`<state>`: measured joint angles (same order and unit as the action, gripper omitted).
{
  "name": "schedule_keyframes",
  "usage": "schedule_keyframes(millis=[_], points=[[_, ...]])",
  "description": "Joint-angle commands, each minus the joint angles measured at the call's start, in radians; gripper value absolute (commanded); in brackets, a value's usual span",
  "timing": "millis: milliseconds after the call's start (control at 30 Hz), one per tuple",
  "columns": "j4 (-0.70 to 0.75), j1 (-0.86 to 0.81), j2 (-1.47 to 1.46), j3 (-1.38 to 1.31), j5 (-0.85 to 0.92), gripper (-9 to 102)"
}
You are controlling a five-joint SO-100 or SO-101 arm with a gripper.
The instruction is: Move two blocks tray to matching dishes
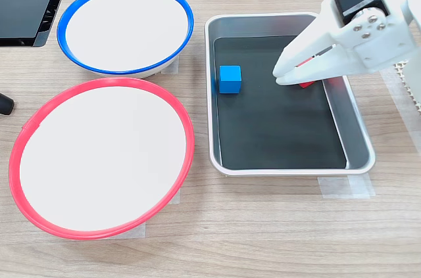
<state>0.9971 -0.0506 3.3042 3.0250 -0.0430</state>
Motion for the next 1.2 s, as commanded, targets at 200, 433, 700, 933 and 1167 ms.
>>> schedule_keyframes(millis=[200, 433, 700, 933, 1167], points=[[0.000, 0.008, 0.025, -0.002, 0.006, 0], [0.000, 0.008, 0.025, -0.002, 0.006, 0], [0.000, 0.008, 0.025, -0.002, 0.006, 0], [0.000, 0.008, 0.025, -0.002, 0.006, 0], [-0.239, -0.071, -0.164, -0.117, 0.109, 0]])
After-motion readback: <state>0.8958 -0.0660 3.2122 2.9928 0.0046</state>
